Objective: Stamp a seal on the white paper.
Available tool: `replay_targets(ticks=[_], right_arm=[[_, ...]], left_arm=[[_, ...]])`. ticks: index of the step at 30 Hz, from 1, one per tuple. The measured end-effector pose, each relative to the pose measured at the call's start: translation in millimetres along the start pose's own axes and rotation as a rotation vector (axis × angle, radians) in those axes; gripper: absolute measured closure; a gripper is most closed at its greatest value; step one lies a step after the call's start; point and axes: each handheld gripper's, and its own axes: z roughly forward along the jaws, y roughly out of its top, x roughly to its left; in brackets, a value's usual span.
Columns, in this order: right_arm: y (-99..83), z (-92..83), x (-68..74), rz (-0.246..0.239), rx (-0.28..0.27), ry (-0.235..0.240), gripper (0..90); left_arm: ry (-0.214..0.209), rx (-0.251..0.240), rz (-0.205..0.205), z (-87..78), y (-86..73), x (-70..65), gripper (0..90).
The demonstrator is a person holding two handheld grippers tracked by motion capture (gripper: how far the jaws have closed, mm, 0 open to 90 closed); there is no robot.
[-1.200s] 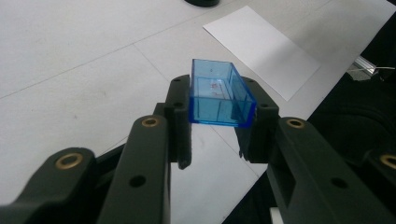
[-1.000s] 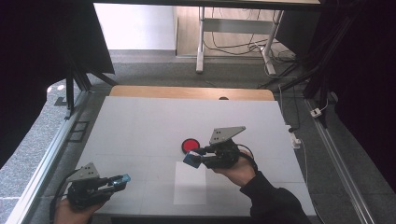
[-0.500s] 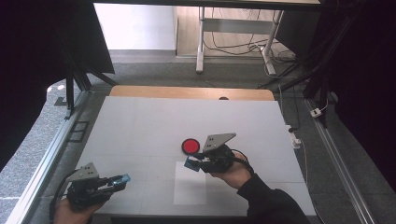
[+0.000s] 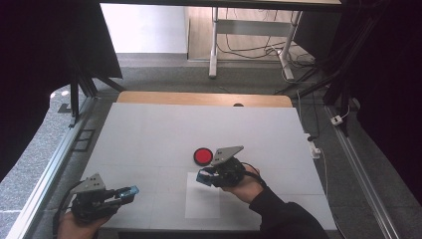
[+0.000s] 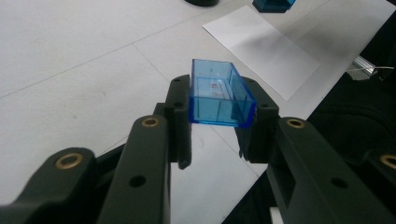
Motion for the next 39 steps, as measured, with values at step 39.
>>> replay_targets(ticks=[39], right_arm=[[-14.4, 32.6, 9.6, -0.095, 0.115, -0.047, 71.6]], left_arm=[[0.000, 0.002, 0.001, 0.3, 0.2, -0.2, 68.3]])
